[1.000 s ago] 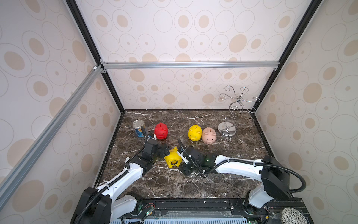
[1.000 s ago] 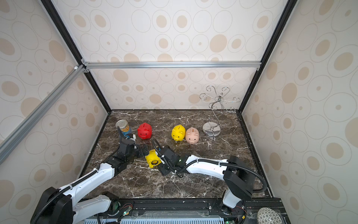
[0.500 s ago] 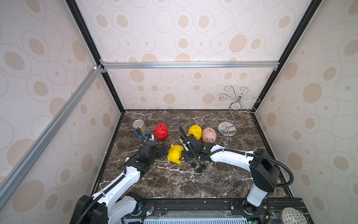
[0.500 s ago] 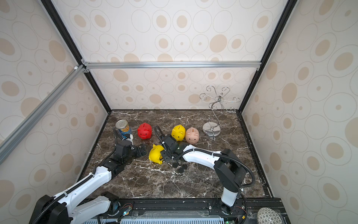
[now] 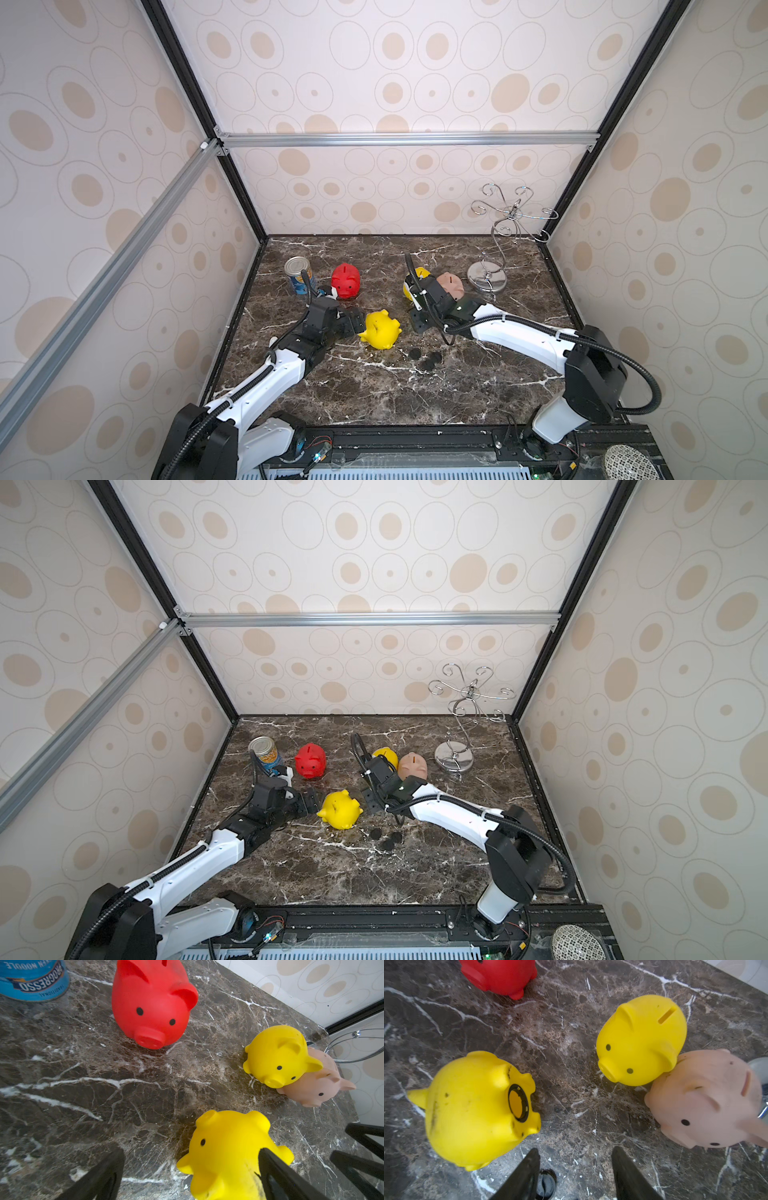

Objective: Open piggy banks
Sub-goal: Adjust the piggy bank at the center of the board.

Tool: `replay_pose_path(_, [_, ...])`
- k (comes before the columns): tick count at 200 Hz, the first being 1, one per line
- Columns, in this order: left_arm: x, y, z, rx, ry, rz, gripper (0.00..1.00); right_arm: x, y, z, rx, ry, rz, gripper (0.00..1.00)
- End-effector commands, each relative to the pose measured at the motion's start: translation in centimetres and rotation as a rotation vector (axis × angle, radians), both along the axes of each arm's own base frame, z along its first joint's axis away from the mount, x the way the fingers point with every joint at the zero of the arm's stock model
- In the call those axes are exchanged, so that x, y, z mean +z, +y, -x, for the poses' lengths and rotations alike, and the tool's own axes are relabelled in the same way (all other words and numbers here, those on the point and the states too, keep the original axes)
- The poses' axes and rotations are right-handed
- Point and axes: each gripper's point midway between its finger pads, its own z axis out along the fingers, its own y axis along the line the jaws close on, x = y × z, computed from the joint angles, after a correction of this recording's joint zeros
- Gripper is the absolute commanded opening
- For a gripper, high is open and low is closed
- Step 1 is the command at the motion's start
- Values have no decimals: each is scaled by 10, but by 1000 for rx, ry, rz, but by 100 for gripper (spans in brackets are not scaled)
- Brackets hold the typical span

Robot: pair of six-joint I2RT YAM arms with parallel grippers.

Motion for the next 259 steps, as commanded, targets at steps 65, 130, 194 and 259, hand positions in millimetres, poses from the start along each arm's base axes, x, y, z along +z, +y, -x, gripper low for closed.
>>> replay_pose_path(65, [12,-61,-37,-180,-20,-77,98,-32,6,57,73,144,-165,59])
replay_pose_path(130, [17,-63,-49,-148,-43,-215,95,-48,33,83,305,144,-303,57])
replay_pose_path(194, [-1,-57,-58,-104,0,-279,89,-81,68,87,414,27,-401,48])
replay_pose_path(259, [-6,-38,-51,-58,12,-310,86,-115,81,74,452,-47,-286,55])
